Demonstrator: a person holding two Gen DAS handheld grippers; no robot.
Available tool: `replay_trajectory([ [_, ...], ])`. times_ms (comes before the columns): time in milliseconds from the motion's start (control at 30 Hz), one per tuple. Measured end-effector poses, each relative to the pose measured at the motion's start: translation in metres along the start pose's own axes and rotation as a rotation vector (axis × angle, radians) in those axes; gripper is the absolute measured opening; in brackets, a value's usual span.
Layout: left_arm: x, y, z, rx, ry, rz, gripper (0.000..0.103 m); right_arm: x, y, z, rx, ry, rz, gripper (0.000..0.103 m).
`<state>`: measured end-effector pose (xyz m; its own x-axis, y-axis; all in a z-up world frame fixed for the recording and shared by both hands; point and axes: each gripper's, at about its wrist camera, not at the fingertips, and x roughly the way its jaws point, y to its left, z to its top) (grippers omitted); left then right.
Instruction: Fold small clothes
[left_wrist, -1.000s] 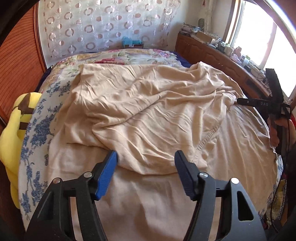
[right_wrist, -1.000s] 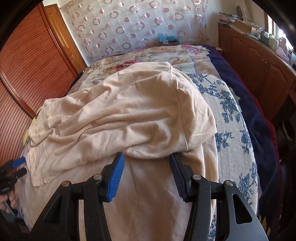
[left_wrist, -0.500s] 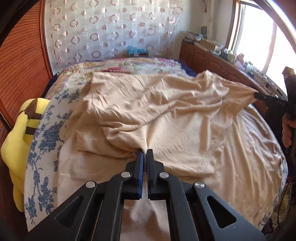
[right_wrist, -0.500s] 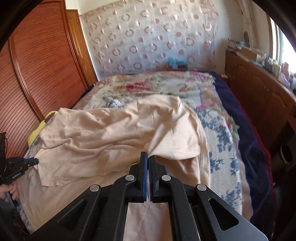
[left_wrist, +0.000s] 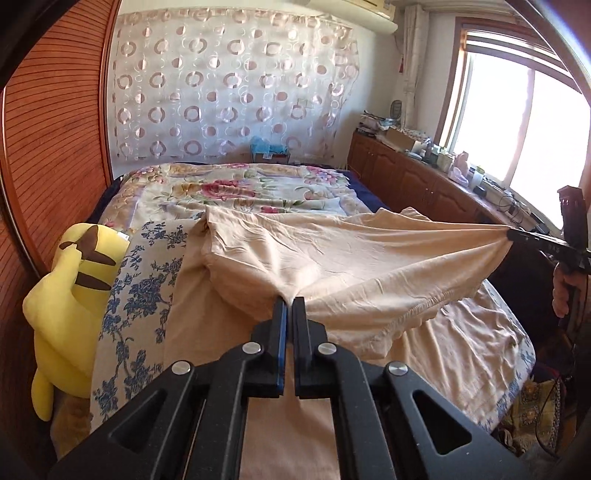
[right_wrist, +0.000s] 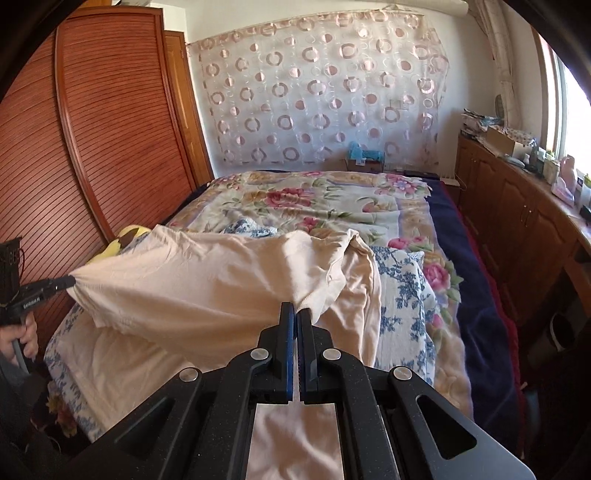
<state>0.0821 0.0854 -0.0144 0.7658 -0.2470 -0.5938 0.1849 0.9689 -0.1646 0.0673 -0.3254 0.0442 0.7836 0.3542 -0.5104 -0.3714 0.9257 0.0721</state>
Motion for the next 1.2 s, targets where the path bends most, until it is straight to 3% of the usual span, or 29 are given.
replay_trajectory([
  [300, -0.042, -0.002, -0.029, 0.015, 0.004, -0.031, 0.004, -0.055, 0.011, -0.021, -0.051, 0.028, 0.030, 0.001],
  [467, -0.050, 0.000, -0.046, 0.009, 0.029, -0.022, 0.004, -0.065, 0.014, -0.027, -0.063, 0.050, 0.051, 0.001],
  [600, -0.032, 0.005, -0.062, -0.006, 0.094, -0.007, 0.004, -0.045, 0.012, -0.032, -0.058, 0.096, 0.034, 0.001],
  [833, 0.002, 0.004, -0.085, 0.001, 0.209, 0.034, 0.004, 0.025, 0.002, -0.044, -0.025, 0.235, -0.034, 0.001],
  [933, 0.003, 0.002, -0.089, 0.007, 0.214, 0.027, 0.004, 0.028, 0.002, -0.044, -0.011, 0.233, -0.070, 0.013],
  [1000, 0.001, -0.001, -0.090, 0.020, 0.205, 0.028, 0.010, 0.023, 0.002, -0.042, 0.002, 0.209, -0.064, 0.017],
  [1067, -0.002, -0.001, -0.090, 0.023, 0.194, 0.021, 0.031, 0.017, 0.002, -0.039, 0.023, 0.185, -0.053, 0.027],
  [1200, -0.010, -0.002, -0.086, 0.015, 0.157, -0.003, 0.046, 0.005, 0.013, -0.051, 0.035, 0.155, -0.032, 0.033],
])
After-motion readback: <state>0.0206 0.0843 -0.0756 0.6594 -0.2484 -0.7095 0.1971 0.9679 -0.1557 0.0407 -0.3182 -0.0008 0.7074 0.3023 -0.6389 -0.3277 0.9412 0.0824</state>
